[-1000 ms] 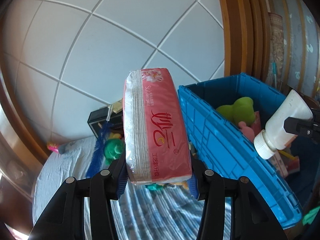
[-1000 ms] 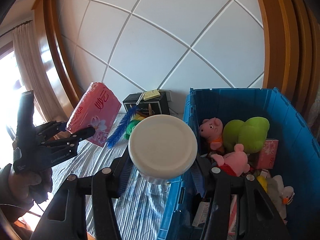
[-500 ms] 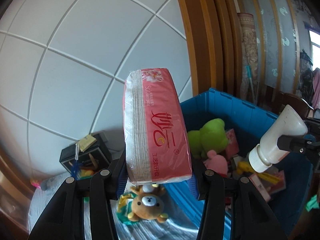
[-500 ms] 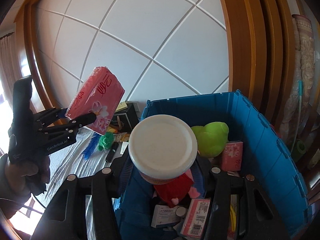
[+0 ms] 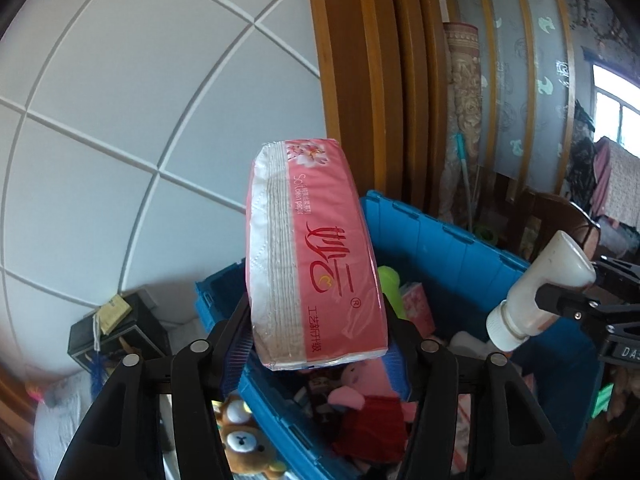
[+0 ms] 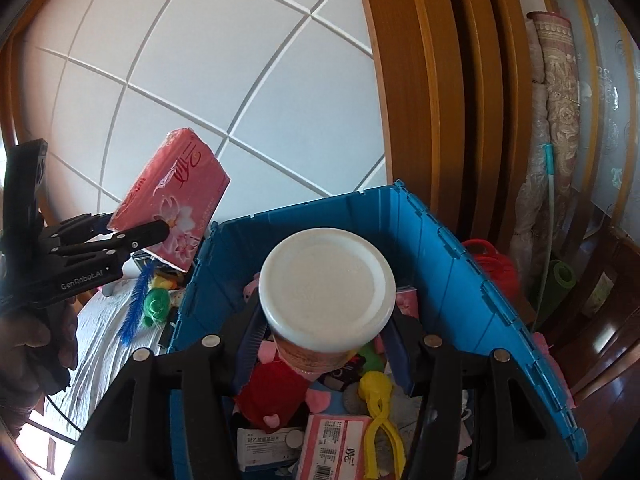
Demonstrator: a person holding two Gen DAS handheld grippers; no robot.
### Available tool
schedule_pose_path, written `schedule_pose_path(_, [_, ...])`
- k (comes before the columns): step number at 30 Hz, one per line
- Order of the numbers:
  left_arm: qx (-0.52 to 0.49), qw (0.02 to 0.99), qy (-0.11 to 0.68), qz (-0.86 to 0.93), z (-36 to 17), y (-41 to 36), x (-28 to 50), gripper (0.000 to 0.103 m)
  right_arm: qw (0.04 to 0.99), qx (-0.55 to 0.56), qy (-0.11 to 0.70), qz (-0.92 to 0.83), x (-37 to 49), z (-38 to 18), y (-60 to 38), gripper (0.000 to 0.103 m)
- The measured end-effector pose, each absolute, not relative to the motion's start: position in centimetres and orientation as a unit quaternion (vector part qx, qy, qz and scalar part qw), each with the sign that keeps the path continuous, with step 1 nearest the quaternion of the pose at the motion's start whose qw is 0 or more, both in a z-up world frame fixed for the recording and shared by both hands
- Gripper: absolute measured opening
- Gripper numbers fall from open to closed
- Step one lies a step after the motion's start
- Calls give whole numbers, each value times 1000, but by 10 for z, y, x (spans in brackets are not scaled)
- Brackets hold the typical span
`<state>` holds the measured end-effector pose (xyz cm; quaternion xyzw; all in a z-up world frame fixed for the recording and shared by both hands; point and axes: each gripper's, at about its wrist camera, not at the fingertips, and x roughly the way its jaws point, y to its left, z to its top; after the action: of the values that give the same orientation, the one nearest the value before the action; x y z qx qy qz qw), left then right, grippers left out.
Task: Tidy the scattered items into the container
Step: 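Open both tools to drop the bottle and tissue pack into the crate, then grasp the brown bear plush with the right tool while the left grasps the black umbrella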
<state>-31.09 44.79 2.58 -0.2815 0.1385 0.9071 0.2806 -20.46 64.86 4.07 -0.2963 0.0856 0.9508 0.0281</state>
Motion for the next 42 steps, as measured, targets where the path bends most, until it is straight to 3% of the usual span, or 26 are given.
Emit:
schedule_pose_path(1, [-282, 287, 141, 904, 25, 452, -310, 84, 32, -295, 89, 951, -205, 40, 650, 86])
schedule_pose_path(2, [-273, 287, 144, 907, 25, 452, -306, 90, 30, -291, 93, 952, -203, 40, 651, 103])
schedule_pose_path(18, [-290, 256, 138, 912, 1, 417, -282, 91, 4, -309, 105, 945, -190, 16, 634, 103])
schedule_pose_path(42, [-398, 143, 47, 905, -113, 187, -257, 91, -104, -349, 13, 931, -209, 10, 433, 103])
